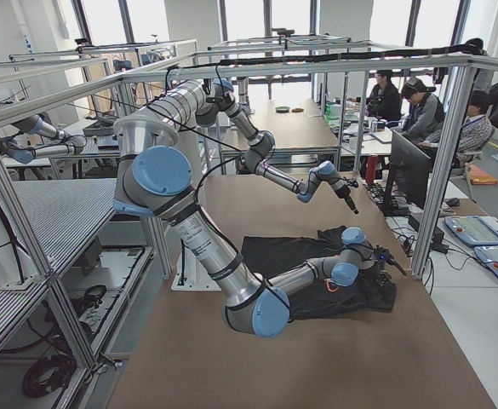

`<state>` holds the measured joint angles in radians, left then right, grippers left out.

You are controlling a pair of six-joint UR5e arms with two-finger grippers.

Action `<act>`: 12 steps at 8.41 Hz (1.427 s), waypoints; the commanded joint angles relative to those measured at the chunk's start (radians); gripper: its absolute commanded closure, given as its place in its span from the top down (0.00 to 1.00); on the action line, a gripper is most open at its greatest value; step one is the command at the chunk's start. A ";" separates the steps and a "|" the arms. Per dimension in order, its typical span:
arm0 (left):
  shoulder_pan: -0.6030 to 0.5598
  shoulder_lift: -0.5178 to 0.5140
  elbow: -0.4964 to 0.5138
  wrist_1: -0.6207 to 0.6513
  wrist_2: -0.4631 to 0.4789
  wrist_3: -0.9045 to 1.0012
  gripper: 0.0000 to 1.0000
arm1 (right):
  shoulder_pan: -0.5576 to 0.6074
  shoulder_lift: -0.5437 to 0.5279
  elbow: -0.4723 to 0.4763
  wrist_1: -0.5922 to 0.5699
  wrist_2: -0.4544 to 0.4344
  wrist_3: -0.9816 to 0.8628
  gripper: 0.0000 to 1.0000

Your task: Fold clothes

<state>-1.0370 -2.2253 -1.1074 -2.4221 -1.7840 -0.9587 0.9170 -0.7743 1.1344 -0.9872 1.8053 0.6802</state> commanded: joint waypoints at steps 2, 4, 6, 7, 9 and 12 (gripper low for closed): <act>0.000 0.000 0.001 0.000 0.000 -0.002 1.00 | 0.002 -0.046 0.024 0.004 0.011 -0.031 0.94; 0.000 0.000 0.001 0.000 0.000 -0.005 1.00 | -0.007 -0.121 0.100 0.004 0.011 -0.013 0.92; 0.000 0.000 0.001 0.000 0.000 -0.005 1.00 | -0.052 -0.141 0.113 0.008 -0.001 0.091 0.92; 0.000 -0.002 0.008 0.002 0.000 -0.003 1.00 | -0.065 -0.137 0.111 0.008 -0.009 0.148 0.91; 0.000 -0.008 0.014 0.002 0.000 -0.005 1.00 | -0.070 -0.132 0.107 0.008 -0.012 0.220 0.89; 0.000 -0.014 0.017 0.003 0.000 -0.005 1.00 | -0.070 -0.134 0.105 0.008 -0.012 0.220 0.22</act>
<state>-1.0370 -2.2368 -1.0932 -2.4205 -1.7840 -0.9633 0.8475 -0.9081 1.2396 -0.9787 1.7935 0.8952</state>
